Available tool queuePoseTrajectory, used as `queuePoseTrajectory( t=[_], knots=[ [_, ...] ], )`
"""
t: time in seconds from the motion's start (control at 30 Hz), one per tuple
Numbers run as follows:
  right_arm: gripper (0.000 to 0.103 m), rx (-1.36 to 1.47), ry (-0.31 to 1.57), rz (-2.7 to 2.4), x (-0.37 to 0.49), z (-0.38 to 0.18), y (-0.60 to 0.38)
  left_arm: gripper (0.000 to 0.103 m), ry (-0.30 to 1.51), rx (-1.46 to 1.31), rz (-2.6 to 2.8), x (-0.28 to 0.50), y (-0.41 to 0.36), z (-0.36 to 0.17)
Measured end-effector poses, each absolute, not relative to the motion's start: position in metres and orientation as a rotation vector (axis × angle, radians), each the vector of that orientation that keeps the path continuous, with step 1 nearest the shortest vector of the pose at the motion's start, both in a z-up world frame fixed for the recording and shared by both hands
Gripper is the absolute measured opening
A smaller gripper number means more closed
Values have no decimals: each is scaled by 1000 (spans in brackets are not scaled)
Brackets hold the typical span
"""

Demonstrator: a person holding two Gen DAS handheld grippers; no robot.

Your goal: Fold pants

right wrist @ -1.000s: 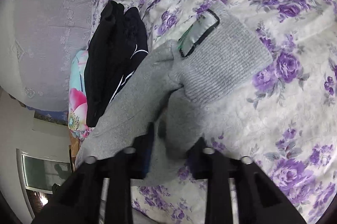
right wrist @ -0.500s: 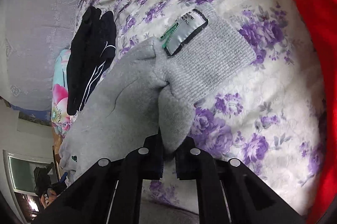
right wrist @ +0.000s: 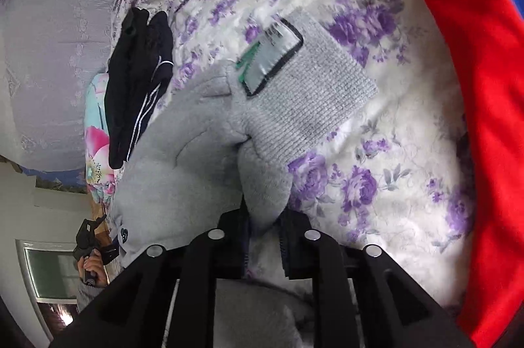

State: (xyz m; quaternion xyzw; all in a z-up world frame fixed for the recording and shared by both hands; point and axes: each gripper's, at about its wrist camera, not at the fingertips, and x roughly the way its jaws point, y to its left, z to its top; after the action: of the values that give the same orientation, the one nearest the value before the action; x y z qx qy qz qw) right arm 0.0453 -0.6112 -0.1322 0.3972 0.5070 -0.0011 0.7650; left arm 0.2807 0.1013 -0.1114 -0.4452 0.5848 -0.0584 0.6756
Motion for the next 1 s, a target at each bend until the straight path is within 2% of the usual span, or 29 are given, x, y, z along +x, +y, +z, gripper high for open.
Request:
queuePoseTrajectory(
  t=[0.13, 0.2, 0.3, 0.4, 0.43, 0.47, 0.5, 0.6, 0.67, 0.73, 0.77, 1.0],
  knots=[
    [24, 710, 1000, 1, 36, -80, -610, 77, 1287, -927, -223, 246, 92, -71],
    [24, 667, 983, 48, 56, -70, -601, 80, 1290, -924, -279, 237, 83, -64],
    [24, 641, 1004, 125, 101, -82, -581, 80, 1324, -857, -289, 245, 64, -71],
    [23, 618, 1129, 77, 140, -124, -572, 80, 1381, -859, -204, 265, 71, -110],
    [18, 634, 1163, 62, 147, -140, -575, 74, 1409, -928, -168, 269, 80, -132],
    [6, 661, 1152, 45, 148, -144, -580, 72, 1400, -1009, -154, 268, 88, -143],
    [5, 694, 1148, 47, 146, -141, -585, 72, 1376, -1071, -155, 265, 95, -142],
    [19, 684, 1072, 96, 119, -104, -589, 73, 1355, -1021, -194, 244, 95, -112],
    [44, 672, 1036, 142, 84, -79, -590, 76, 1325, -950, -237, 216, 95, -84],
    [47, 708, 1020, 188, 40, -65, -589, 85, 1285, -931, -236, 179, 102, -65],
    [47, 734, 1022, 209, 19, -64, -587, 86, 1271, -937, -216, 156, 109, -60],
    [48, 927, 1126, 248, -95, -107, -566, 86, 1288, -1091, -24, 15, 150, -95]
  ],
)
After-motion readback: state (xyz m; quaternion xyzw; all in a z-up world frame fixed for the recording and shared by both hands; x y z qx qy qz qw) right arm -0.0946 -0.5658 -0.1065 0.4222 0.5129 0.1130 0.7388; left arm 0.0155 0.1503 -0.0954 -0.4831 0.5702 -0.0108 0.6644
